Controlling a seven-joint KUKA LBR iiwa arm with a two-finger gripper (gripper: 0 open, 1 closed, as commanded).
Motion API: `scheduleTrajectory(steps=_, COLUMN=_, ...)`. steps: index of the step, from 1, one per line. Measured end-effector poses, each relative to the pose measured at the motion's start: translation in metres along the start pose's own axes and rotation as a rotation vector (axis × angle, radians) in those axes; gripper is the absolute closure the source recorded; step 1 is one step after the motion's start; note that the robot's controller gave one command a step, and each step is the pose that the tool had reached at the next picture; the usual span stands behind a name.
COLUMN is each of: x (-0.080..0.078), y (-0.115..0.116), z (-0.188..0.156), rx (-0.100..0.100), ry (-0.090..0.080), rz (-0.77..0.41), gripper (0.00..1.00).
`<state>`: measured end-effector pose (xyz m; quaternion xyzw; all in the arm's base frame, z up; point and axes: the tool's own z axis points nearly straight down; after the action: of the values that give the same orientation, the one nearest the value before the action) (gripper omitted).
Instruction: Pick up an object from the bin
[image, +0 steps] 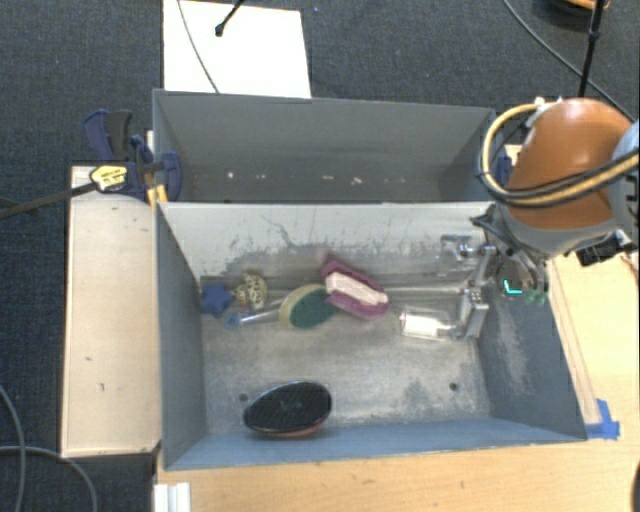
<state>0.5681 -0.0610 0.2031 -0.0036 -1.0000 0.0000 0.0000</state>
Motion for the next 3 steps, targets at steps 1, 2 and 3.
scheduleTrajectory(steps=1, x=-0.005, y=-0.008, z=0.137, rx=-0.001, ry=0.005, rz=0.031, gripper=0.0)
scheduleTrajectory(steps=2, x=-0.018, y=-0.021, z=0.1, rx=0.001, ry=-0.008, rz=0.034, gripper=0.0)
scheduleTrajectory(steps=3, x=-0.016, y=-0.016, z=0.103, rx=-0.001, ry=-0.001, rz=0.102, gripper=0.0)
